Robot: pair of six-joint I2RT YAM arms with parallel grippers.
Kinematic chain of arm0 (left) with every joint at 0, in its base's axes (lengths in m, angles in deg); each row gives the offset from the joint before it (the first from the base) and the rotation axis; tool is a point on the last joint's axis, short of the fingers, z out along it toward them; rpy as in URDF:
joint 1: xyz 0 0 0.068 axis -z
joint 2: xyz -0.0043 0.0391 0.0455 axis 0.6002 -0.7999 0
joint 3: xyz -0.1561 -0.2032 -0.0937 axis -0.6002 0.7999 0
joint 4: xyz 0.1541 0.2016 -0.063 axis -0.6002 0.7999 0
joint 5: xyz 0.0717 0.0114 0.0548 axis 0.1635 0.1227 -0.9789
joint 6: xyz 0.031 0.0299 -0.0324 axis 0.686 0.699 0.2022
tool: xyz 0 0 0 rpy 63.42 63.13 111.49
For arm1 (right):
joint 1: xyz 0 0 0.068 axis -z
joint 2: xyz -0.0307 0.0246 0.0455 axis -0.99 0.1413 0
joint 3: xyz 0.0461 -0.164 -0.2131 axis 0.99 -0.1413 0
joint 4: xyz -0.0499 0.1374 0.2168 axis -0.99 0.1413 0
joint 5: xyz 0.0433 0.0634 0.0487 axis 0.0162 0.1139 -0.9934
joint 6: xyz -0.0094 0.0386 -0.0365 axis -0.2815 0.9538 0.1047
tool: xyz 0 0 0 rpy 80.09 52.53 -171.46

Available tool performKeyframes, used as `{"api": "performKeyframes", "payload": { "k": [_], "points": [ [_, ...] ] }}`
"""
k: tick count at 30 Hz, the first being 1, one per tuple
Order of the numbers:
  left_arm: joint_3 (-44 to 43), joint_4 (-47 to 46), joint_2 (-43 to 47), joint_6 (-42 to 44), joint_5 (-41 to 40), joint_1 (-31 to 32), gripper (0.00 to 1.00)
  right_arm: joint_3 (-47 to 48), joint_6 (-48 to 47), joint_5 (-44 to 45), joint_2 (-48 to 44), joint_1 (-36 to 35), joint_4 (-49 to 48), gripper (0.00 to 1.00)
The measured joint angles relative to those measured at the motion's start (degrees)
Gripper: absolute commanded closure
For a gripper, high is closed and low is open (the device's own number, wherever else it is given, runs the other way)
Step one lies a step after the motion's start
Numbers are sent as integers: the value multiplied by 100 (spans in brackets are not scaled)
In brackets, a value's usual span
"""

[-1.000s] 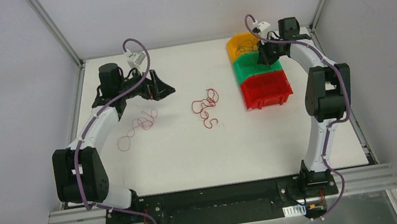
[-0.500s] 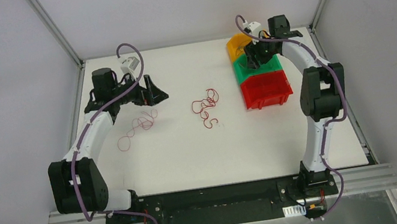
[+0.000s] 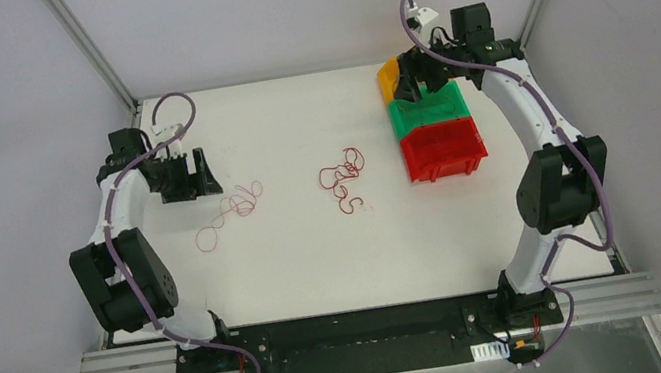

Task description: Untangle the cables

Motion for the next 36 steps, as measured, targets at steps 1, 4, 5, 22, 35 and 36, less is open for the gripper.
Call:
{"api": "performKeyframes", "payload": {
  "k": [1, 4, 5, 22, 35, 36],
  "points": [
    [0, 149, -122, 214, -109, -48, 23, -35, 142, -44, -133, -79, -4, 15],
    [-9, 474, -570, 754, -195, -66, 30, -269, 522, -157, -505, -337, -22, 15],
    [-26, 538, -713, 857, -179, -61, 33, -348, 612, -179, -579, -398, -22, 15],
    [-942, 994, -1679, 1228, 326, 1110, 100, -946, 1388, -273, -931, -756, -26, 15],
    [-3027, 1073, 726, 1200, 1405, 4896, 100, -957, 2072, -127, -1220, -216, -525, 15],
    [-2977, 1316, 732, 1255, 1650, 5313, 100, -957, 2107, -122, -1220, -164, -533, 15]
  ]
}}
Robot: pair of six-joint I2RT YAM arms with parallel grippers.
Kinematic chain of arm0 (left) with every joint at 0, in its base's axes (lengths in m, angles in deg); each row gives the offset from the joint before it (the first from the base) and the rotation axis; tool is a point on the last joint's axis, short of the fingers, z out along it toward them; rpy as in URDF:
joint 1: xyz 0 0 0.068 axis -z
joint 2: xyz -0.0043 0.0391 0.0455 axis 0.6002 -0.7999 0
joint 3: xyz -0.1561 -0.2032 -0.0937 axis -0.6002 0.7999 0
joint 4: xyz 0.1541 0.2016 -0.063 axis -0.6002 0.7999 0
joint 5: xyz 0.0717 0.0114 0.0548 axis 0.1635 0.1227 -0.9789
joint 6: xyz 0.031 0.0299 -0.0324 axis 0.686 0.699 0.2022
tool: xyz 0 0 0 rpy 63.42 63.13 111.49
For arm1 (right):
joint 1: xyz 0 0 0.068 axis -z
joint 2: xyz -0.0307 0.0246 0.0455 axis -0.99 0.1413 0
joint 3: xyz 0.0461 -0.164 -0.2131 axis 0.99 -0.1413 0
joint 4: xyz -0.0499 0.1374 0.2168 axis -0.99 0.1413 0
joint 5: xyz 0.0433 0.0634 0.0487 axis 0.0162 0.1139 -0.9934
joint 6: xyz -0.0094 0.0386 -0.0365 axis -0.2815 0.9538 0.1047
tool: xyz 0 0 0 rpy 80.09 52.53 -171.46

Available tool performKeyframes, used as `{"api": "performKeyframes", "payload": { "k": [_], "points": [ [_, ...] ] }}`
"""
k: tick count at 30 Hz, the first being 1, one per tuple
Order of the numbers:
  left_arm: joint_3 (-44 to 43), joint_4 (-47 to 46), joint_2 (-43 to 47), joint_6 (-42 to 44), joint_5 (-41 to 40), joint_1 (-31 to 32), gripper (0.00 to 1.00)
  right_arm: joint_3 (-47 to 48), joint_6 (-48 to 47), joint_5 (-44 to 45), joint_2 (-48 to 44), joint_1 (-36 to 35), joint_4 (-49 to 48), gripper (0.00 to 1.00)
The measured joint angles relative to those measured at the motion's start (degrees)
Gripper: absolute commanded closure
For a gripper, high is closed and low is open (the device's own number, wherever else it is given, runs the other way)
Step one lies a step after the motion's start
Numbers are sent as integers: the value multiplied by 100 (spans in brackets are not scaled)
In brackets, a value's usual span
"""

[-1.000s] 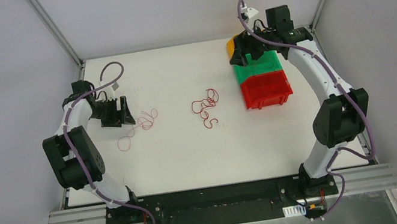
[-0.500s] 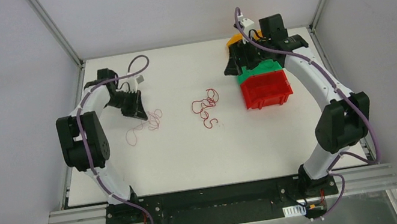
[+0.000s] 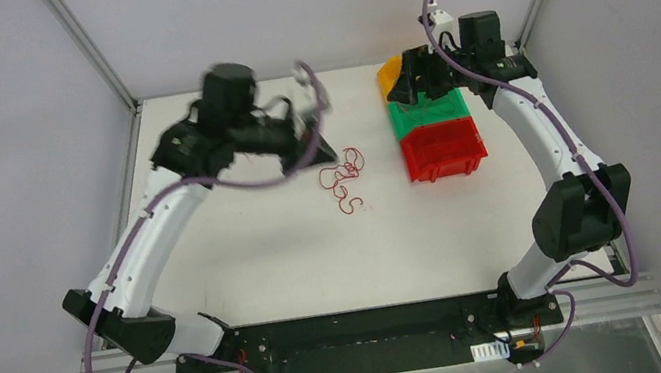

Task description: Untangle the cables

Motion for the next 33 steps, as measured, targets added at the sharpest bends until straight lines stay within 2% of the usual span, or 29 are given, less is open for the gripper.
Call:
{"api": "performKeyframes", "payload": {
  "k": [1, 2, 4, 6, 8, 9, 15, 22, 27, 33],
  "points": [
    [13, 236, 0, 15, 173, 210, 100, 0, 24, -7, -4, 50, -11, 15],
    [-17, 382, -11, -92, 328, 136, 100, 0, 42, -13, -13, 76, -15, 15],
    [-321, 146, -153, -807, 649, -782, 100, -17, 81, -120, -48, 105, -46, 15],
    [-780, -638, -452, -1766, 706, -1904, 100, -101, 151, -302, -142, 94, -151, 15],
    [-1019, -1217, -682, -2352, 595, -2562, 100, -184, 243, -490, -240, 48, -267, 15],
    [-1038, -1399, -730, -2579, 551, -2699, 100, -214, 289, -581, -289, 15, -334, 14],
    [-979, -2006, -780, -3491, 664, -2483, 100, -391, 455, -1032, -525, -544, -682, 13],
    [-444, -3733, -758, -4830, 844, -2494, 100, -1202, 485, -1032, -994, -1602, -1451, 9],
    [-433, -4645, -763, -5580, 946, -2492, 100, -1578, 90, -616, -1032, -2249, -2192, 9],
    [-481, -5622, -894, -6535, 1060, -2492, 100, -1746, -848, -214, -866, -2601, -2999, 8]
  ]
}}
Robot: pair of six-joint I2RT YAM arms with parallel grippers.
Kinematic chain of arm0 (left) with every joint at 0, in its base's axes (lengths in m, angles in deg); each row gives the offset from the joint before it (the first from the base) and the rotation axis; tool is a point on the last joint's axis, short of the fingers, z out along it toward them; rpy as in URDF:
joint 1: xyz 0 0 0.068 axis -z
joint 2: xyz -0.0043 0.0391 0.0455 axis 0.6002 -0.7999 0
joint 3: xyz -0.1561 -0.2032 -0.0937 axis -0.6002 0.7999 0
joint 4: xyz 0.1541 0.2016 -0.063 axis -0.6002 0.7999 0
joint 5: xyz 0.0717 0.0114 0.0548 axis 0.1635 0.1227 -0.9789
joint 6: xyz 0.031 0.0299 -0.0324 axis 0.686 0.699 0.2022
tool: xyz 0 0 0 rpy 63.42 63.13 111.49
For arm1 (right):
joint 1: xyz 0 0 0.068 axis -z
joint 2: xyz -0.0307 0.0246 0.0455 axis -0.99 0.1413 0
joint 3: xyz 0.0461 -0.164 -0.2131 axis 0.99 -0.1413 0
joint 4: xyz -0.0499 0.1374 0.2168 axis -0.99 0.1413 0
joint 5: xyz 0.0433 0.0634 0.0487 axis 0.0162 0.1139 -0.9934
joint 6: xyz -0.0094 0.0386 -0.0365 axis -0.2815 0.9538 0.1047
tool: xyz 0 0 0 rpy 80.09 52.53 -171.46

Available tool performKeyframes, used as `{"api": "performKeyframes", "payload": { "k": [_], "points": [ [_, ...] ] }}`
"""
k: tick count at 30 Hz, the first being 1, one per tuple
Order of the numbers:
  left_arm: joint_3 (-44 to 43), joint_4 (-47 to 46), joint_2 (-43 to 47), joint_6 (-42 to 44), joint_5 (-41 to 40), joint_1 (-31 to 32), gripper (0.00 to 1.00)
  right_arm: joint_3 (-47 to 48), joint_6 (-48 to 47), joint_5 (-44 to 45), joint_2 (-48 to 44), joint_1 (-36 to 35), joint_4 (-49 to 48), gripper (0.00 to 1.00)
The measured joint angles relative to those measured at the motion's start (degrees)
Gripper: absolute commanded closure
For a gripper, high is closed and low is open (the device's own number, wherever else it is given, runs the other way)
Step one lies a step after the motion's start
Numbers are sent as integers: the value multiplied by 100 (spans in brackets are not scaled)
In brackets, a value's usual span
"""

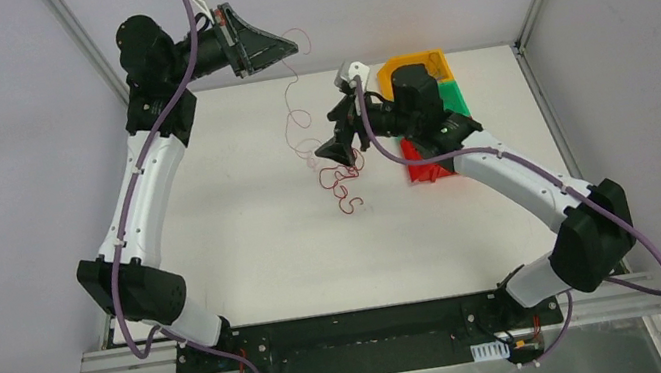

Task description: Untangle the cables

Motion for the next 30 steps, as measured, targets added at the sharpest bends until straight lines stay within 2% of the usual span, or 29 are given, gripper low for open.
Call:
{"api": "performKeyframes", "payload": {
  "k": [6, 7, 8, 9, 10, 11, 12, 15, 18, 19, 20, 21, 22, 23, 28, 30],
  "points": [
    [-146, -1191, -400, -1351, -11, 0, 100, -83, -245, 356, 439, -94, -927, 11],
    [-164, -1283, -455, -1478, -28, 0, 100, -83, -238, 398, 535, -125, -1069, 20],
    [-175, -1375, -505, -1598, -46, 0, 100, -83, -223, 422, 629, -166, -1185, 35],
    [-177, -1434, -549, -1692, -55, 0, 100, -83, -219, 428, 699, -208, -1261, 55],
    [-179, -1475, -577, -1768, -59, 0, 100, -83, -197, 428, 774, -264, -1338, 80],
    [-179, -1491, -590, -1810, -68, -4, 100, -83, -166, 431, 826, -326, -1375, 97],
    [-179, -1488, -595, -1836, -92, -20, 100, -90, -138, 431, 846, -372, -1408, 100],
    [-24, -1460, -494, -1829, -313, -197, 100, -205, -46, 549, 778, -459, -1613, 100],
    [535, -1349, -219, -1823, -601, -693, 100, -457, -35, 734, 507, -433, -1725, 100],
    [754, -1360, -146, -1875, -664, -885, 100, -494, -24, 772, 422, -409, -1725, 98],
    [951, -1375, -101, -1941, -715, -1058, 100, -503, -20, 804, 341, -391, -1725, 78],
    [1097, -1410, -83, -1998, -769, -1180, 100, -503, -17, 831, 264, -369, -1731, 49],
    [1233, -1440, -81, -2083, -820, -1263, 100, -501, 13, 846, 212, -363, -1731, 27],
    [1342, -1456, -83, -2157, -848, -1287, 100, -498, -13, 872, 160, -350, -1740, 13],
    [1370, -1665, -59, -2371, -815, -1034, 100, -444, 59, 981, 302, -382, -1950, 1],
    [1274, -1703, -48, -2396, -804, -960, 100, -407, 57, 1038, 479, -424, -2081, 1]
  ]
}}
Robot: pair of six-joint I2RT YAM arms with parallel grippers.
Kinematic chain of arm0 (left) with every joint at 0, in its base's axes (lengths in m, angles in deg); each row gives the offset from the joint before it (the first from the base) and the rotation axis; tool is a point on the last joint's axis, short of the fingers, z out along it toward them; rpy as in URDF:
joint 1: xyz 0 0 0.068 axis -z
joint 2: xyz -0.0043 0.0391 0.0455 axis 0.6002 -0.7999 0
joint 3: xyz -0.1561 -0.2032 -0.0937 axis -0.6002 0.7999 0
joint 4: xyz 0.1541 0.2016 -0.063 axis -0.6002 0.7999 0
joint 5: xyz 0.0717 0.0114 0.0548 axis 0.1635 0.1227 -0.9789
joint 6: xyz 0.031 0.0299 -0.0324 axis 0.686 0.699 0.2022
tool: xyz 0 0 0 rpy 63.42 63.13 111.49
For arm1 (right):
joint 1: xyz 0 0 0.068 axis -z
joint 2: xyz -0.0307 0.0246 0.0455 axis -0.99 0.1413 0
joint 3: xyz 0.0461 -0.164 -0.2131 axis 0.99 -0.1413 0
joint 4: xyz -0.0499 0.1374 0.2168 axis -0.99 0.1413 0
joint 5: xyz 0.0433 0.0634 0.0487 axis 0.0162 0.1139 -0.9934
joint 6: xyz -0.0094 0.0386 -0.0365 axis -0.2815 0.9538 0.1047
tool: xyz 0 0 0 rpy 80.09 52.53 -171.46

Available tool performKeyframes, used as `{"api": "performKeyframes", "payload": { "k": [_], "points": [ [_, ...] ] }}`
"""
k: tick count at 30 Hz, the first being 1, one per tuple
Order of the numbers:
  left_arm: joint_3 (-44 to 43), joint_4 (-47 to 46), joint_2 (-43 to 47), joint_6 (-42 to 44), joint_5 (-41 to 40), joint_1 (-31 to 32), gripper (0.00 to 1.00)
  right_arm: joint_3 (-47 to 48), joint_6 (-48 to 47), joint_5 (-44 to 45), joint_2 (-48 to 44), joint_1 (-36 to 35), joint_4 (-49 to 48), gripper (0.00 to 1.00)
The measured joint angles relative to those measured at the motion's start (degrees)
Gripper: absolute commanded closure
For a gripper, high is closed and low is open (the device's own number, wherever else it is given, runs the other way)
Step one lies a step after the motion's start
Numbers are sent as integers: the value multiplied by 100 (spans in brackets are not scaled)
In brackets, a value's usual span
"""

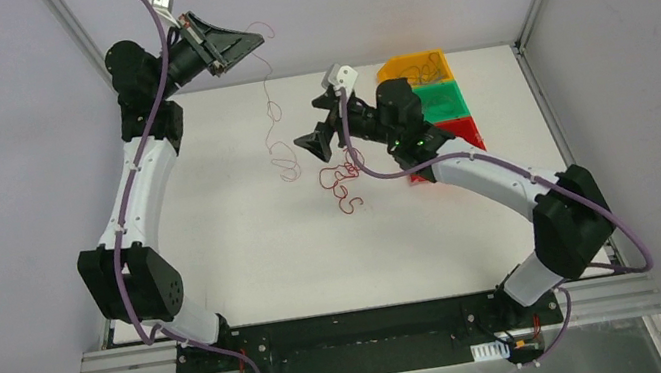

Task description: Untangle the cables

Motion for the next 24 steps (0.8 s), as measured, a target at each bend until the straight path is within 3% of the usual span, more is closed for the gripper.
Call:
{"api": "performKeyframes", "payload": {
  "k": [8, 14, 15, 16, 19, 20, 24],
  "points": [
    [-424, 46, 66, -46, -4, 109, 100, 127, -125, 295, 839, -289, -756, 1],
    [-570, 111, 229, -26, 4, 487, 100, 544, -131, 396, 1235, -369, -1366, 11],
    [-610, 149, 247, -24, 0, 520, 100, 632, -120, 413, 1290, -382, -1453, 18],
    [-647, 177, 264, -15, 0, 522, 100, 699, -107, 426, 1329, -391, -1550, 31],
    [-721, 245, 308, 7, -22, 505, 100, 879, -87, 433, 1432, -420, -1880, 95],
    [-748, 280, 315, 17, -39, 505, 100, 911, -72, 433, 1447, -433, -1974, 100],
    [-776, 455, 339, 151, -164, 448, 100, 920, -7, 483, 1453, -461, -2236, 100]
  ]
}}
